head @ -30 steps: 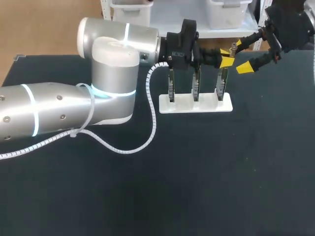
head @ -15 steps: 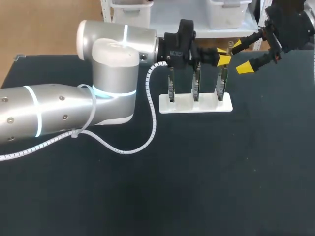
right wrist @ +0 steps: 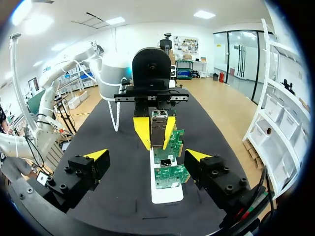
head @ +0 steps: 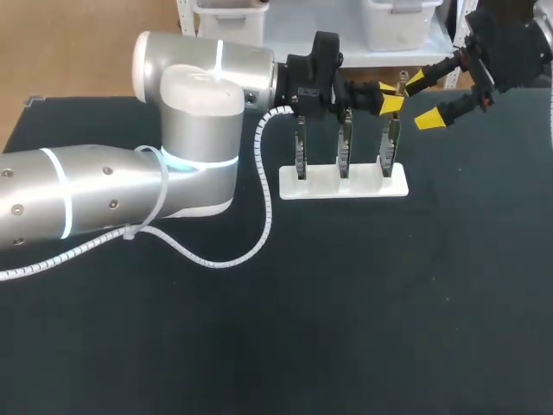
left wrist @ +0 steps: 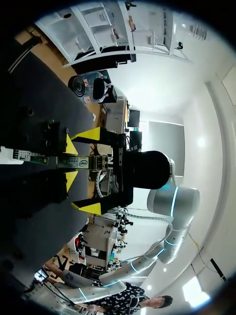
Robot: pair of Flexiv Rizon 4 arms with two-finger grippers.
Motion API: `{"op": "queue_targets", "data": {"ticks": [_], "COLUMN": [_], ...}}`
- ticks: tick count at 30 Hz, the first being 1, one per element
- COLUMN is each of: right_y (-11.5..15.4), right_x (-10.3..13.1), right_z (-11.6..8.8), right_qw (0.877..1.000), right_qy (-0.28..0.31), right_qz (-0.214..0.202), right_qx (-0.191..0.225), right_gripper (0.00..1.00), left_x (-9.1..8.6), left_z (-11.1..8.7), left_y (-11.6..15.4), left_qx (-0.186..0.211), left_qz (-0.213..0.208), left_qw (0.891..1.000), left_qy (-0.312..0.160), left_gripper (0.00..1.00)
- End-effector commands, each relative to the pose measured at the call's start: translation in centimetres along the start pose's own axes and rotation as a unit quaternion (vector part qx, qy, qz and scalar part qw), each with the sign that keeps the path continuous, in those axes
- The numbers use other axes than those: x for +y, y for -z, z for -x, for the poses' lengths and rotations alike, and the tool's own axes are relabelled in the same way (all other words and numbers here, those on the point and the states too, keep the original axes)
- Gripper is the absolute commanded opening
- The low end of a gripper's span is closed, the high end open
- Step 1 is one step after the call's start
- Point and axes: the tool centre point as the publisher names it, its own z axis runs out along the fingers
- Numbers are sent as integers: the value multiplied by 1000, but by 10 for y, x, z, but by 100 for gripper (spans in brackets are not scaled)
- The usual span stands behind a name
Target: Pick up the optical module with the left hand, and insert it into the network port with the right hand.
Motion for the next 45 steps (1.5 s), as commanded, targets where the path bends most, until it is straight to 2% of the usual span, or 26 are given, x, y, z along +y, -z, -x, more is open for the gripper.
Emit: {"op": "queue_targets", "data": {"ticks": [1,27,32,45], "right_y": [0,0,0,0], "right_x": [2,2,2,2], "right_z": [0,0,0,0], "right_qw": [1000,1000,1000,1000], "right_qy": [0,0,0,0], "right_qz": [-2,-2,-2,-2], "right_qx": [0,0,0,0], "right_gripper": [100,100,100,100], "left_x": [3,2,2,2], "left_z": [3,-2,-2,-2], "left_y": [0,0,-1,-1], "left_qx": [13,42,66,64], "left_qz": [1,-3,-7,-4], "left_qw": [1000,999,998,998], "left_qy": [0,12,8,13], "left_gripper": [0,0,0,0]}}
